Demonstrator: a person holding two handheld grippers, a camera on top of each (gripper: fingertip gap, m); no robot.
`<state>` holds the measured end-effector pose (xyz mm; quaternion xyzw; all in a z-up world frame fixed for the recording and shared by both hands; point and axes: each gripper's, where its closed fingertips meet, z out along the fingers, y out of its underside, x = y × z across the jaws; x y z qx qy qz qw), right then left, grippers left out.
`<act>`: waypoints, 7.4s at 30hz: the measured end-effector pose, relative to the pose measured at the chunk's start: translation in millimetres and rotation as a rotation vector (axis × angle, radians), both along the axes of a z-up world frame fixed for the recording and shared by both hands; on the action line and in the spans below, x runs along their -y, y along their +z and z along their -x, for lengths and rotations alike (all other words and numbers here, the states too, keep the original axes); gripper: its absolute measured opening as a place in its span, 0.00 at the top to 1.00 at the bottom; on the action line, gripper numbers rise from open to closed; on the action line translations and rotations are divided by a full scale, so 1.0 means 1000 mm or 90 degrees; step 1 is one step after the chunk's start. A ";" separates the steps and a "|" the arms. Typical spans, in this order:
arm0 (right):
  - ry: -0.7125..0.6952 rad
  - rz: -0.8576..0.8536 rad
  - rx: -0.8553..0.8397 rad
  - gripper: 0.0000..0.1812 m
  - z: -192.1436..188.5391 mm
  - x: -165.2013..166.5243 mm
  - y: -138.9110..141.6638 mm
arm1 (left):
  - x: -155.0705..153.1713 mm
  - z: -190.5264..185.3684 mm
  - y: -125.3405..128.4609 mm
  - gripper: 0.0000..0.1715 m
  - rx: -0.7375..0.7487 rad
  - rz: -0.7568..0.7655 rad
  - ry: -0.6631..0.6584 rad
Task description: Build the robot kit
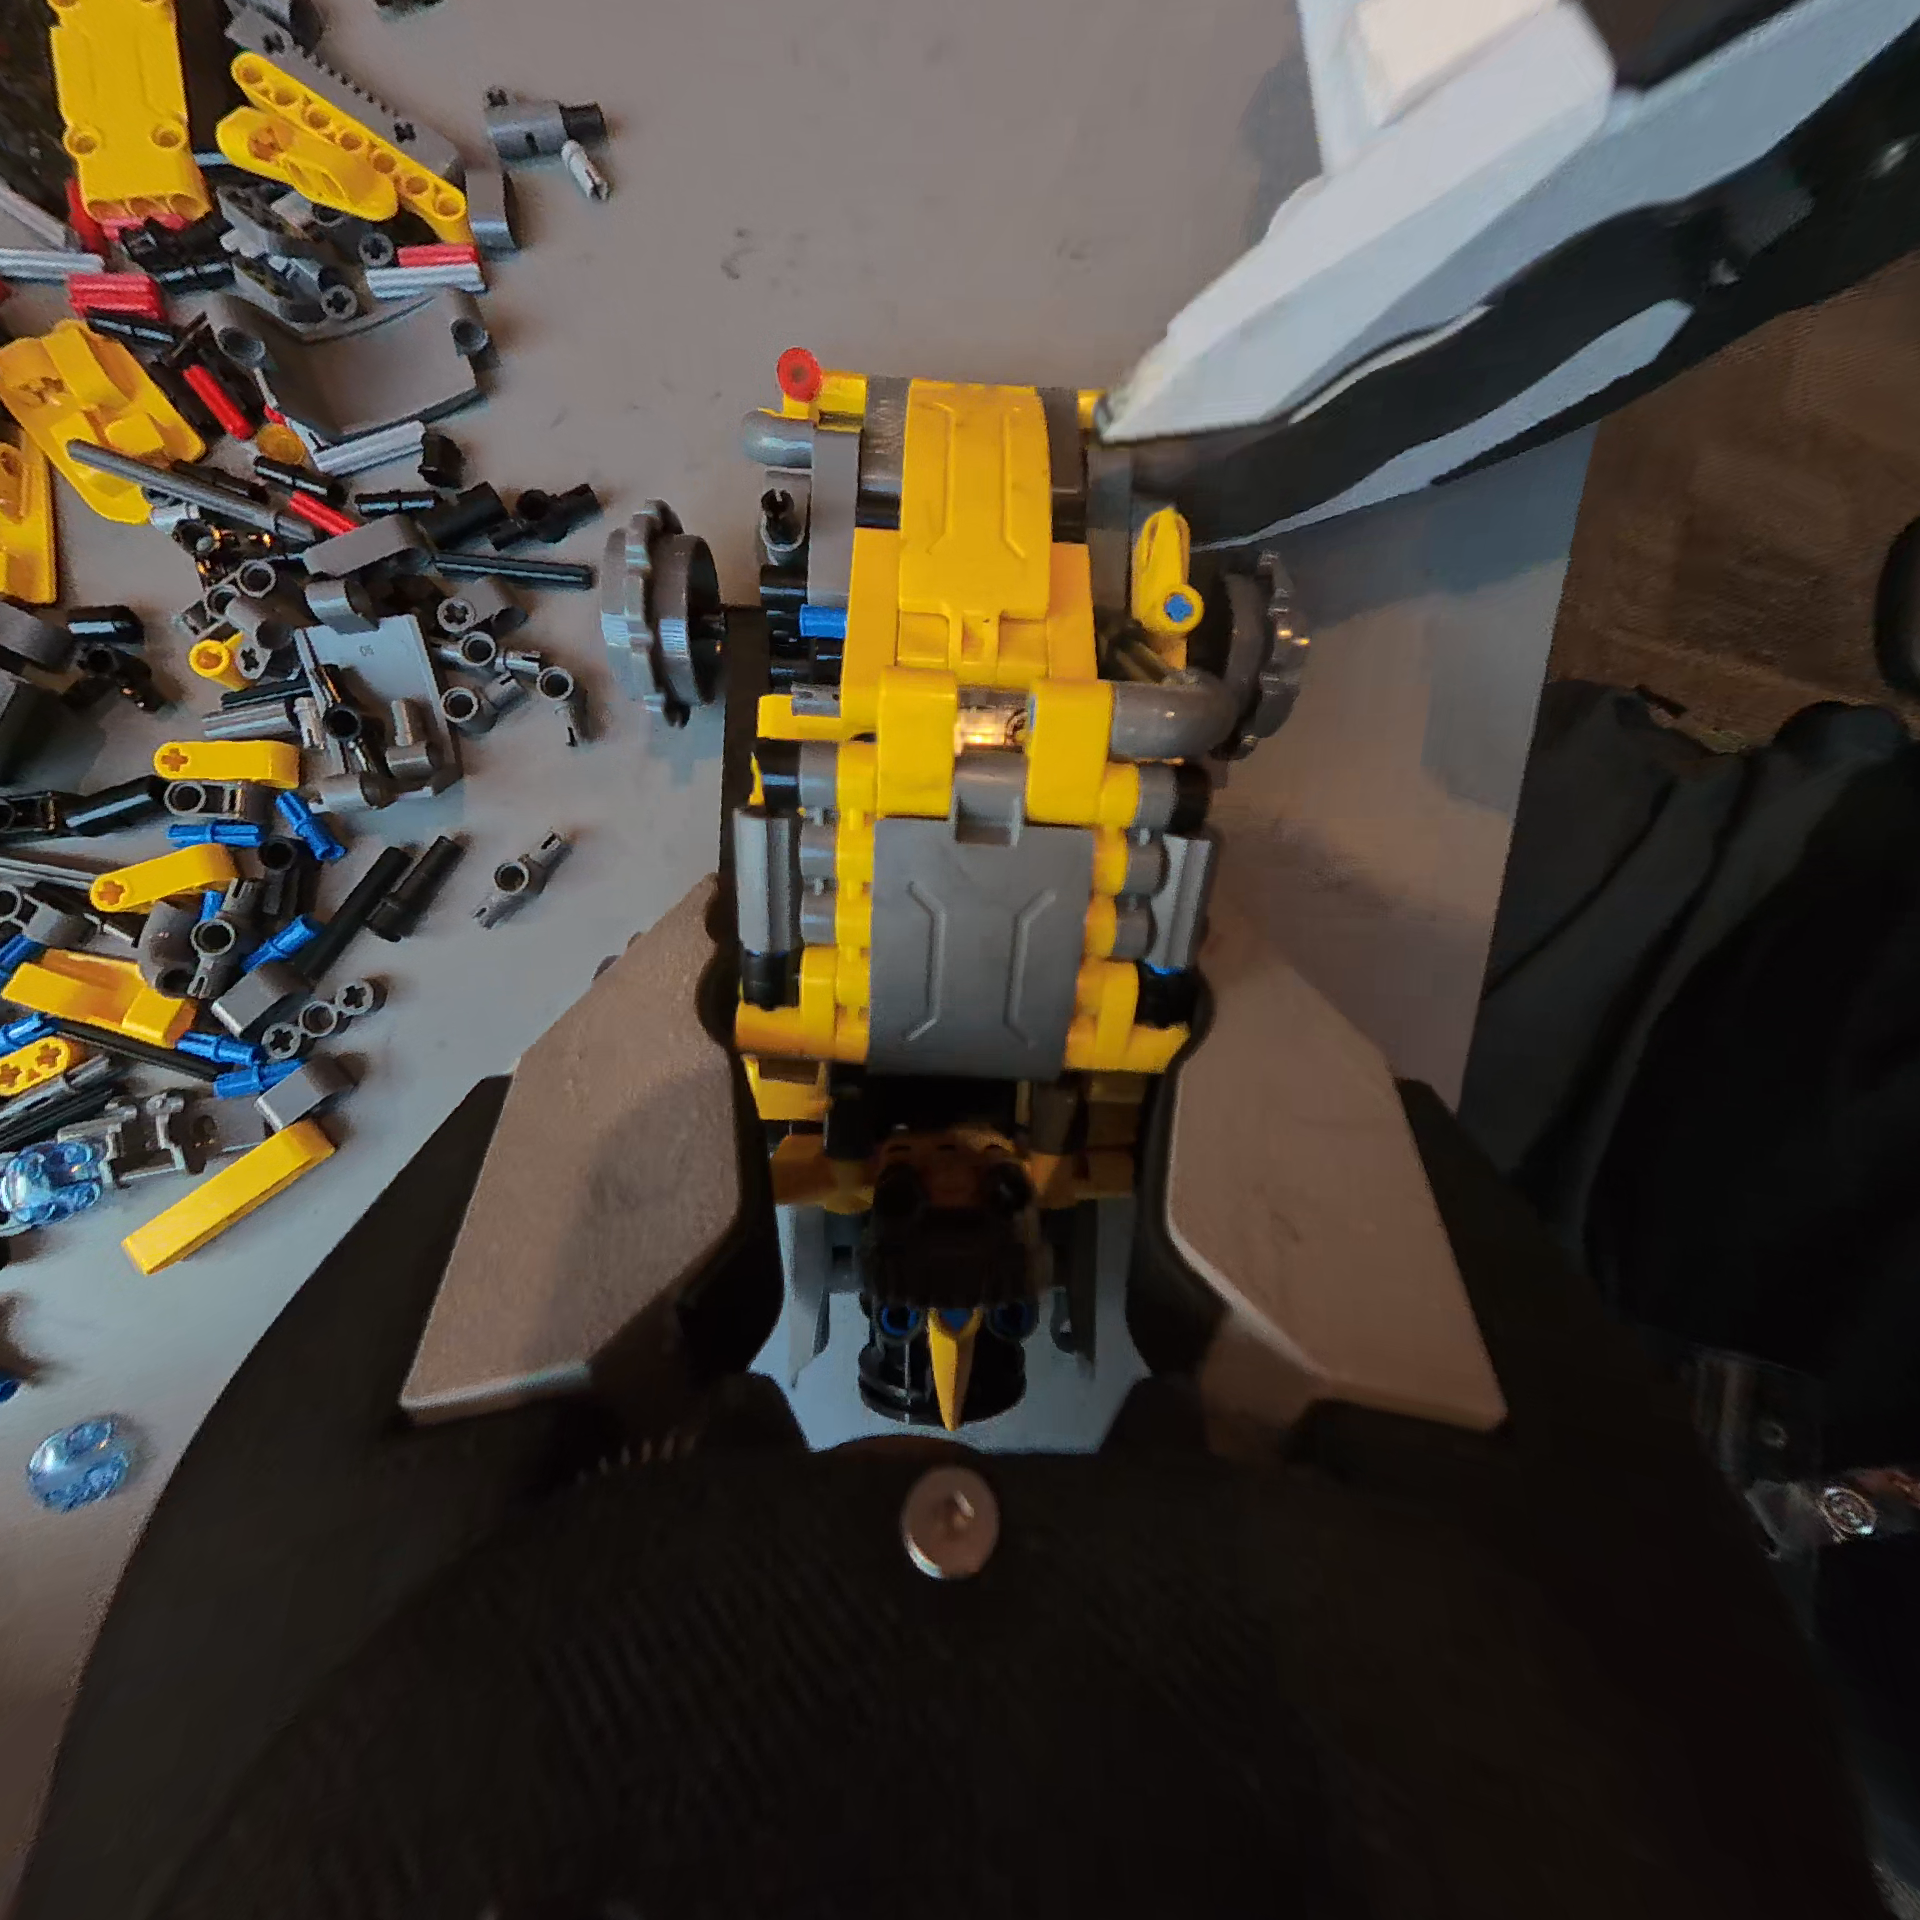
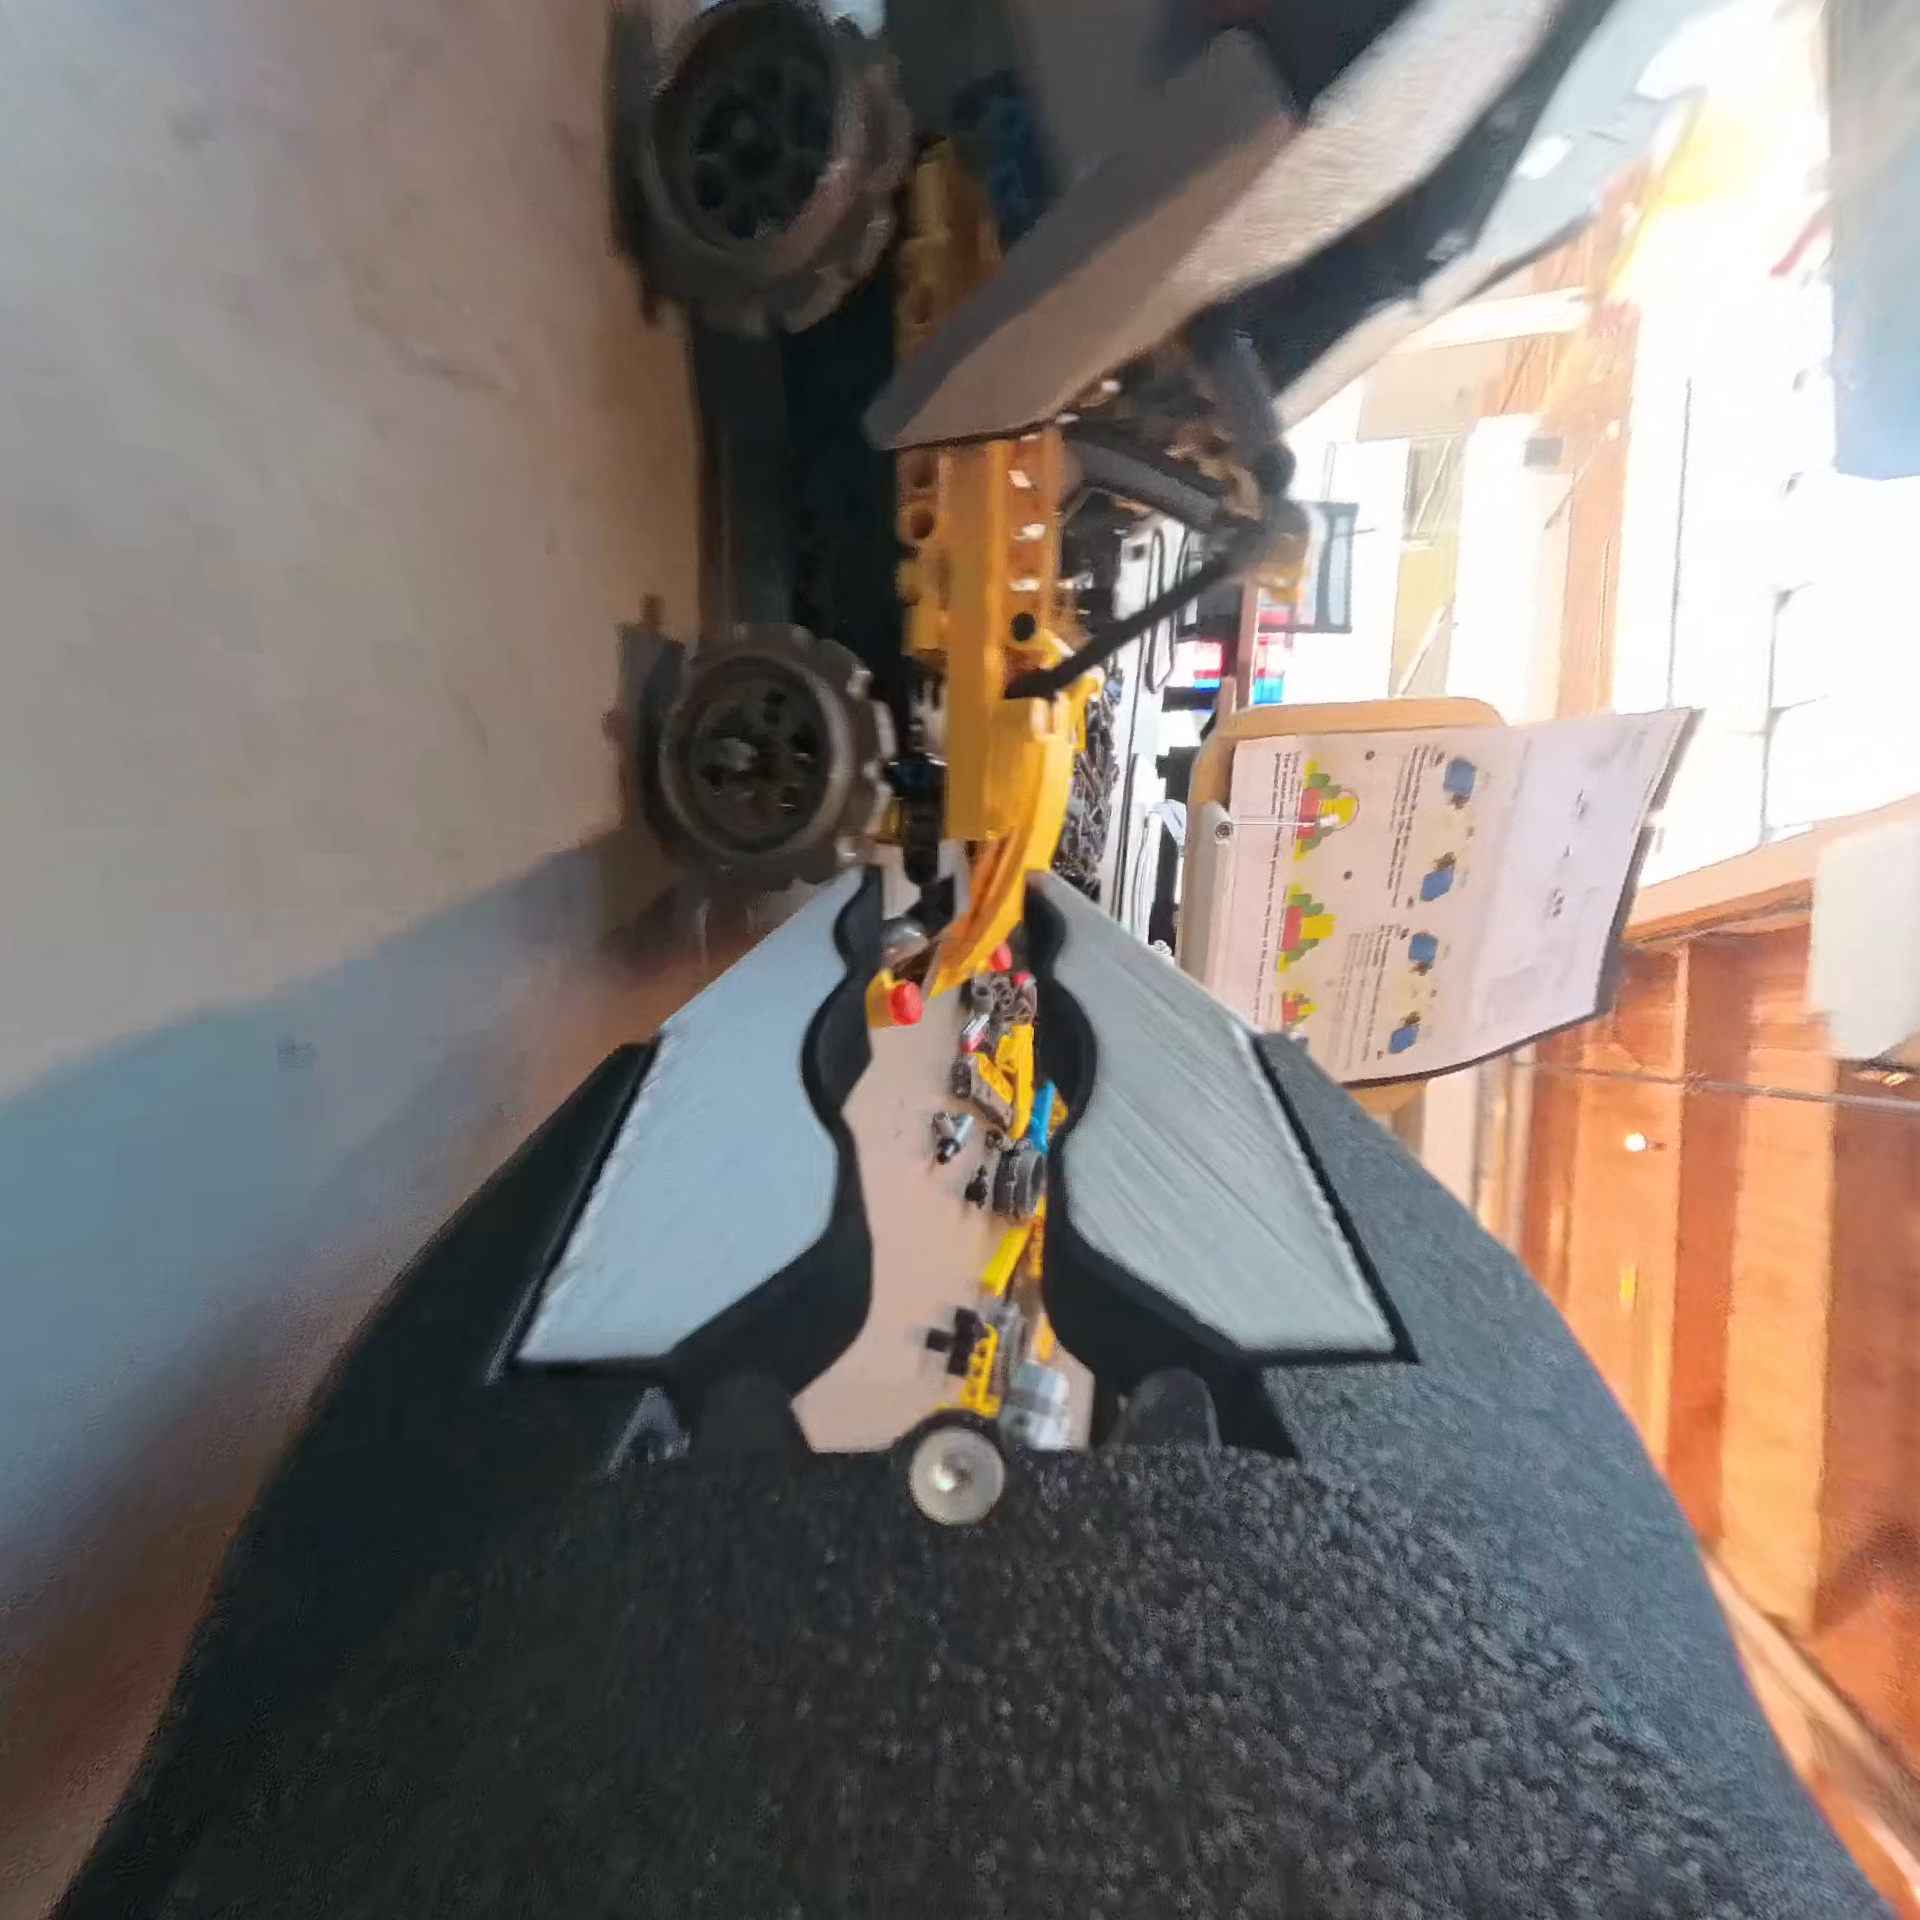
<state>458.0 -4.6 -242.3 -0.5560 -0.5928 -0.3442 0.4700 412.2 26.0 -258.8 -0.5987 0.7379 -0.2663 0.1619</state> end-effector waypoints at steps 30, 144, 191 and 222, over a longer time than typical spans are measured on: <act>-0.009 0.093 -0.786 0.86 -0.078 0.019 0.065 | -0.007 0.001 0.012 0.53 -0.053 0.135 0.010; -0.001 0.529 -0.533 0.74 0.256 -0.017 -0.010 | -0.026 0.263 0.004 0.67 0.187 -0.040 0.341; -0.073 0.590 -0.490 0.68 0.264 -0.011 -0.036 | -0.031 0.279 -0.029 0.74 0.029 -0.243 0.140; -0.027 0.698 -0.683 0.98 0.283 -0.020 0.000 | -0.011 0.269 -0.017 0.65 0.042 -0.123 0.081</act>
